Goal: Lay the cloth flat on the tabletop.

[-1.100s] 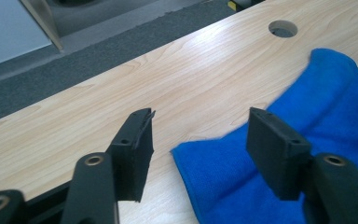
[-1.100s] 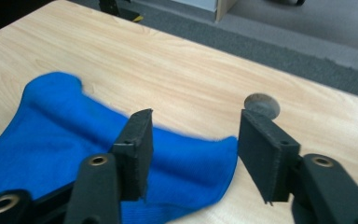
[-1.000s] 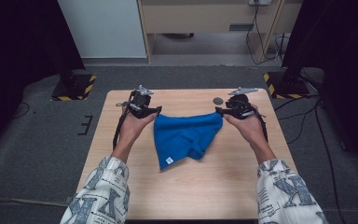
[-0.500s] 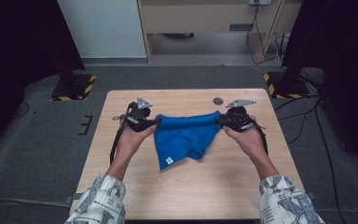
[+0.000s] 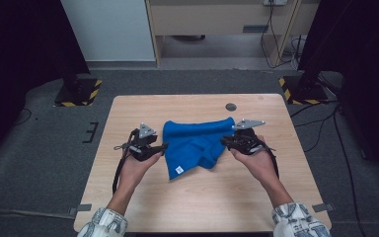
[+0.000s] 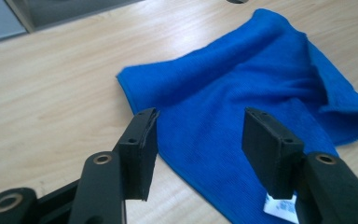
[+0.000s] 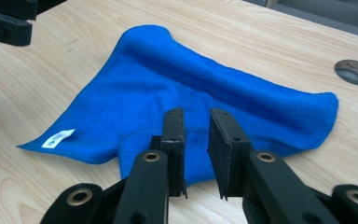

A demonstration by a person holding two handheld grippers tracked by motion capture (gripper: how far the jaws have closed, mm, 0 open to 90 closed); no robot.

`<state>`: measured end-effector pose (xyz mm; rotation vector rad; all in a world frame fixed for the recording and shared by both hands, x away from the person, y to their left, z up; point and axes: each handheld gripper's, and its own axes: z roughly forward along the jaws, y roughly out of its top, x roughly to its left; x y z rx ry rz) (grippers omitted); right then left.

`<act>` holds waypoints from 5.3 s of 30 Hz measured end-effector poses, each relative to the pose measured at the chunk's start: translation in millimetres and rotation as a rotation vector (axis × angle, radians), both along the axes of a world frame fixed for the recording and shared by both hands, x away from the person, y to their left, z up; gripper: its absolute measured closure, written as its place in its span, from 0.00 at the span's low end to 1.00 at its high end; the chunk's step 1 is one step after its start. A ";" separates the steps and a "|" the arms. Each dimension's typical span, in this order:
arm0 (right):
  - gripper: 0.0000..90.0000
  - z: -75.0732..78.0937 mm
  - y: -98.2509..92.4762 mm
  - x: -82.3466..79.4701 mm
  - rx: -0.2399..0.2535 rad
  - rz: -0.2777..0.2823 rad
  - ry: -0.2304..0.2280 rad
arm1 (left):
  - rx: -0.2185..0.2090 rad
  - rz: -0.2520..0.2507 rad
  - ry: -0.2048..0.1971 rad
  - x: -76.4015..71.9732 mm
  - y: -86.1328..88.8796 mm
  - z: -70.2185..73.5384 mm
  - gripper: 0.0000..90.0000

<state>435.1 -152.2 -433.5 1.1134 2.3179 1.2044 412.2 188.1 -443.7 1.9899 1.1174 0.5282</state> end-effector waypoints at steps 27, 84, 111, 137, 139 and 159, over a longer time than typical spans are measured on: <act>0.64 -32.8 49.2 -11.2 -0.043 0.079 0.032 | -0.040 -0.113 0.031 -50.8 -11.1 -47.1 0.39; 0.96 -49.1 31.1 -17.4 -0.117 -0.027 0.001 | 0.032 -0.124 0.067 -47.5 -11.6 -67.1 0.99; 0.61 -59.7 -31.9 -65.9 -0.033 -0.132 0.073 | 0.088 -0.195 0.080 -64.2 -7.2 -65.9 0.99; 0.53 -60.0 -46.2 -73.0 -0.100 -0.166 0.064 | 0.090 -0.227 0.064 -82.1 -3.6 -70.3 0.85; 0.53 -59.9 -44.7 -72.5 -0.110 -0.158 0.065 | 0.080 -0.221 0.063 -85.1 -1.7 -69.1 0.78; 0.33 -64.8 -21.5 -59.6 -0.086 -0.103 0.030 | -0.007 -0.153 0.020 -45.9 22.0 -36.4 0.33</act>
